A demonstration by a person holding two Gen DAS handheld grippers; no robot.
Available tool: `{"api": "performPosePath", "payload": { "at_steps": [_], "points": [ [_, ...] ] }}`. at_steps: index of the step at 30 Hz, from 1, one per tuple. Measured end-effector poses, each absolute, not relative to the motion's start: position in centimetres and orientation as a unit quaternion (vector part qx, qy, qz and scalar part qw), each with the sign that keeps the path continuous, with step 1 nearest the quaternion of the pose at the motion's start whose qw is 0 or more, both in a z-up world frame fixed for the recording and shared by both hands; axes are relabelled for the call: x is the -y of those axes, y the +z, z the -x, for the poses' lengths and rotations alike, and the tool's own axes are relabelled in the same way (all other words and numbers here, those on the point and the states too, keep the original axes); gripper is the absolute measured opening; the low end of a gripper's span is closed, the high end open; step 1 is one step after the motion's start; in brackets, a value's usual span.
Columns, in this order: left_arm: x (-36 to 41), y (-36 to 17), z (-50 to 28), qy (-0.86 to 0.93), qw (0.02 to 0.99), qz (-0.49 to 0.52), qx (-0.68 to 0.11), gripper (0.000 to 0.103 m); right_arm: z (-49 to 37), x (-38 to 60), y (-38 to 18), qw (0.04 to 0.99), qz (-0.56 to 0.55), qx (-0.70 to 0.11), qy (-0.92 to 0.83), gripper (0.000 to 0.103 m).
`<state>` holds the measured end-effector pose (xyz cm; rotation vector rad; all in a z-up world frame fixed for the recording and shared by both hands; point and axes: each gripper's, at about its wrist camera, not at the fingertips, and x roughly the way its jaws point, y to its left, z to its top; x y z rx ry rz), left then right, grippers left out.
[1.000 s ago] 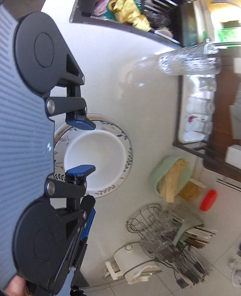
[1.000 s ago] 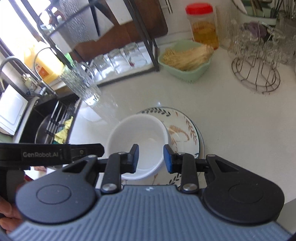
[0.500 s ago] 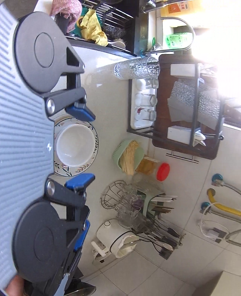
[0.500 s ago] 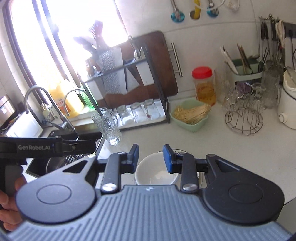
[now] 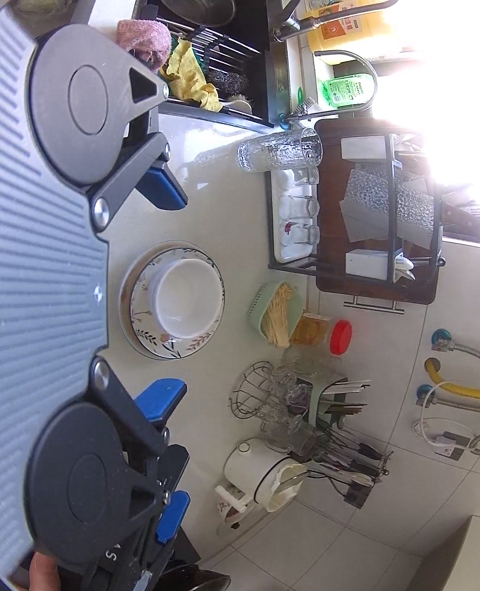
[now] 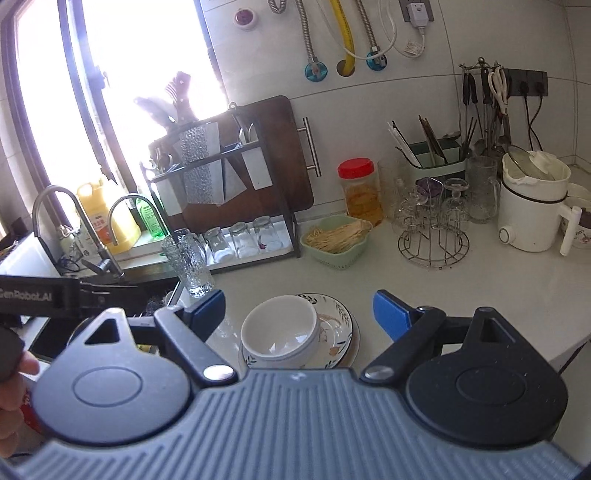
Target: Organize plates and bowls
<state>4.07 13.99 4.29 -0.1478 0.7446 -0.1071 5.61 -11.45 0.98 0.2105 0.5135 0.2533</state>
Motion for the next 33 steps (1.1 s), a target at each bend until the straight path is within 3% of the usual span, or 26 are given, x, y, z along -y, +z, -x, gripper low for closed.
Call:
{"api": "performPosePath", "payload": {
  "at_steps": [33],
  "points": [
    [-13.5,2.8,-0.9,-0.009,0.938,0.074,-0.337,0.099,-1.6,12.7,-0.1,0.959,-0.08,-0.239,0.128,0.088]
  ]
}}
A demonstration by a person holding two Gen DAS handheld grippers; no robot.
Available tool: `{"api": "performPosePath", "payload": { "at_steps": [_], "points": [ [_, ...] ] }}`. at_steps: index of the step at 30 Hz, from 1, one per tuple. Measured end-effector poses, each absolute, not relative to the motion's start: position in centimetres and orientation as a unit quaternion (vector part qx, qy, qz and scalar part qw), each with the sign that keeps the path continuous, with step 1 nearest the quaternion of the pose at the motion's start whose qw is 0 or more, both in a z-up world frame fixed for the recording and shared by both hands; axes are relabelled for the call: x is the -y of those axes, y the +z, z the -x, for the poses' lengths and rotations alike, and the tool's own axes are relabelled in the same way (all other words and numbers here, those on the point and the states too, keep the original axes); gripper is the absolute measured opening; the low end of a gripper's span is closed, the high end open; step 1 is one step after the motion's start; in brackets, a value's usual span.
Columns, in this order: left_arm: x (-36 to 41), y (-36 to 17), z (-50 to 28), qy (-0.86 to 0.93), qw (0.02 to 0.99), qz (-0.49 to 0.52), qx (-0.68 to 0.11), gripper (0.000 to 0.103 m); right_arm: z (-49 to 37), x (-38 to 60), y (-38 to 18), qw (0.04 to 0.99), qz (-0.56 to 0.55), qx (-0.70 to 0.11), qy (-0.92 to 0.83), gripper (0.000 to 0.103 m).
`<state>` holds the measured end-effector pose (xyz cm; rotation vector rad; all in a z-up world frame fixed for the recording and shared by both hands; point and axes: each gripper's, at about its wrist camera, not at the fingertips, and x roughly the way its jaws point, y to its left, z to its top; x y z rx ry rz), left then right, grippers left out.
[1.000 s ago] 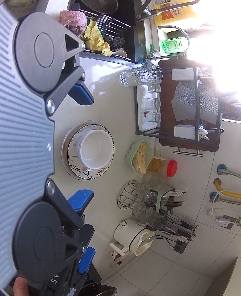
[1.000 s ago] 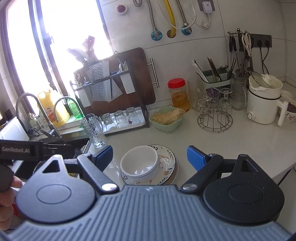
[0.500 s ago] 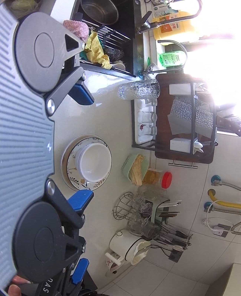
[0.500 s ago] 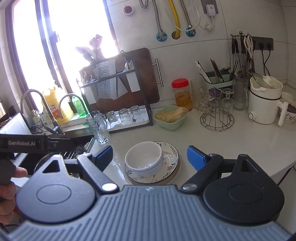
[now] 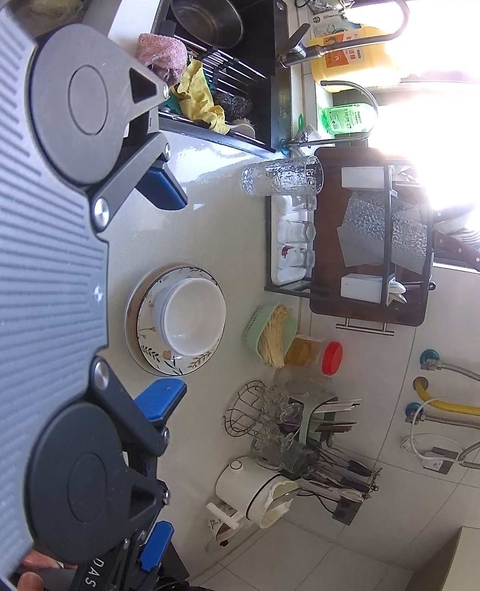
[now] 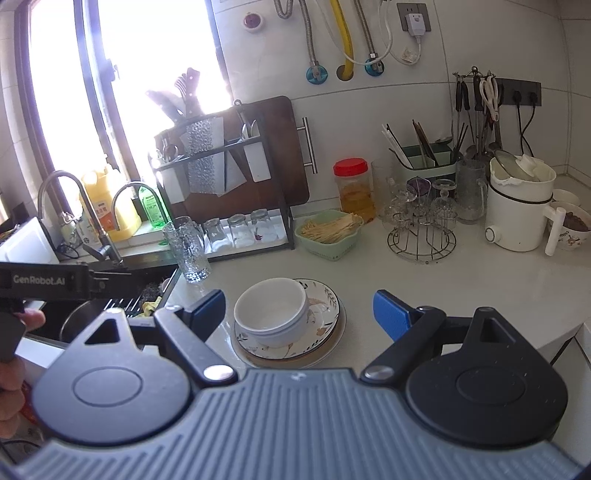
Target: Organize plates and bowls
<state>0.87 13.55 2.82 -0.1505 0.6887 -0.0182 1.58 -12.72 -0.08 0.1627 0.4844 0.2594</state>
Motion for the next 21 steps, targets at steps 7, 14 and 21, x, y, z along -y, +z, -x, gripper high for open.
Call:
{"api": "performPosePath", "payload": {
  "at_steps": [7,14,21],
  "points": [
    [-12.3,2.8,-0.7,-0.018,0.938,0.07,-0.34,0.099,-1.6,13.5,-0.6,0.957,-0.083,-0.244,0.132,0.088],
    [-12.1,2.6,-1.6,-0.026,0.934,0.069,-0.35,0.099,-1.7,13.9,-0.5,0.957,-0.088,-0.242,0.131,0.088],
    [-11.9,2.4,-1.8,-0.031,0.933,0.064,-0.354,0.099,-1.6,14.1,-0.8,0.959,-0.089,-0.242,0.122,0.088]
  ]
}}
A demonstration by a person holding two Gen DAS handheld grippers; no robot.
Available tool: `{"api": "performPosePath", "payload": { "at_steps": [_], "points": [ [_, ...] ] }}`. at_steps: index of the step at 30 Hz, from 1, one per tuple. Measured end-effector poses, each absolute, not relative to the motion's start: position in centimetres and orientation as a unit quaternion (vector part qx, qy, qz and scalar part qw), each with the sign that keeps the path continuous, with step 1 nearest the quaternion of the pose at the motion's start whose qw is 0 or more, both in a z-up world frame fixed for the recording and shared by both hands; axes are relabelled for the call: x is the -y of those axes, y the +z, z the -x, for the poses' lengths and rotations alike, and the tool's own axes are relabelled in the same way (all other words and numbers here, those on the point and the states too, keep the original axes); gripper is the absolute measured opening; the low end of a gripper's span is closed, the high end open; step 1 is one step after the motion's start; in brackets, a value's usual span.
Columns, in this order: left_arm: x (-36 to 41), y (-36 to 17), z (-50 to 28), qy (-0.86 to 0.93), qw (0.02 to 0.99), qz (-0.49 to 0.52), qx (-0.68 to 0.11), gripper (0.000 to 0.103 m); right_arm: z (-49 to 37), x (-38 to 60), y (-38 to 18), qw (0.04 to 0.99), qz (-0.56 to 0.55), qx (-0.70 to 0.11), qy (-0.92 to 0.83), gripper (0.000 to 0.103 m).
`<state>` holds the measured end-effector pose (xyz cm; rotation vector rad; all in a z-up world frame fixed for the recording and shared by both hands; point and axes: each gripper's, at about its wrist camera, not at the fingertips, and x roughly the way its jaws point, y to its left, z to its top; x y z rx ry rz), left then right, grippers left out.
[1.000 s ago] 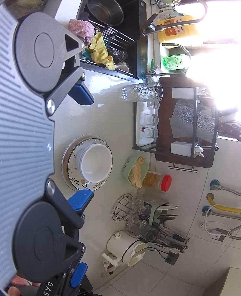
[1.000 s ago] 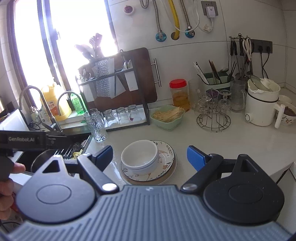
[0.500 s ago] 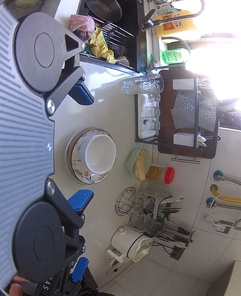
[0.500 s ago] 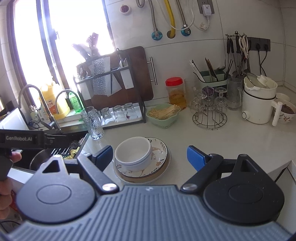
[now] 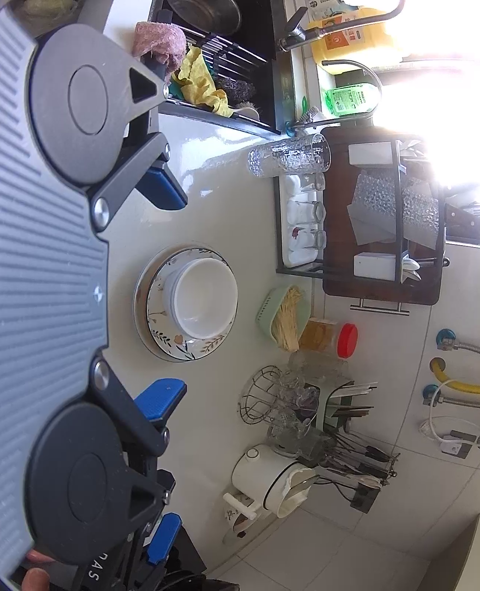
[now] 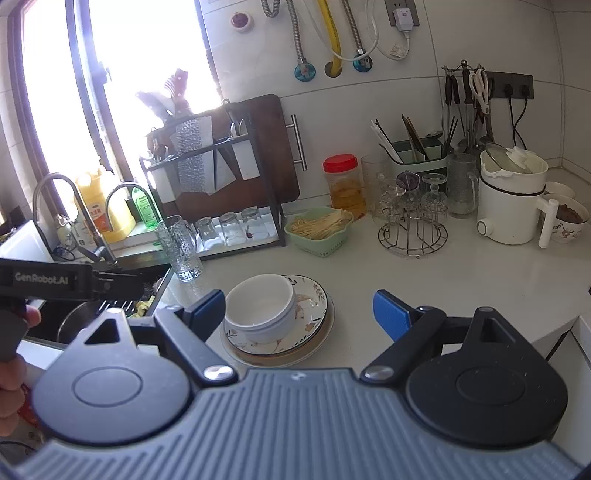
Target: Organize plates and bowls
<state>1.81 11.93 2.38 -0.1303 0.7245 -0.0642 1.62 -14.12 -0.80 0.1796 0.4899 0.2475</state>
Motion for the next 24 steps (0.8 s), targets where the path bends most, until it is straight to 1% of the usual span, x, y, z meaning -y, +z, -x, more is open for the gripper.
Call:
{"api": "performPosePath", "payload": {
  "at_steps": [13,17,24],
  "points": [
    [-11.6,1.1,-2.6,-0.046,0.928,0.05,-0.367,0.099,-1.9,13.7,-1.9,0.957,-0.092,-0.253,0.111,0.088],
    [-12.3,0.9,-2.7,-0.046,0.928,0.058,-0.365,0.099,-2.2,13.6,-2.3,0.955,-0.107,-0.255,0.106,0.088],
    [-13.2,1.2,-3.4,-0.038,0.929,0.057,-0.363,0.099,-2.8,12.9,-2.6,0.956,-0.103,-0.255,0.105,0.088]
  ]
}}
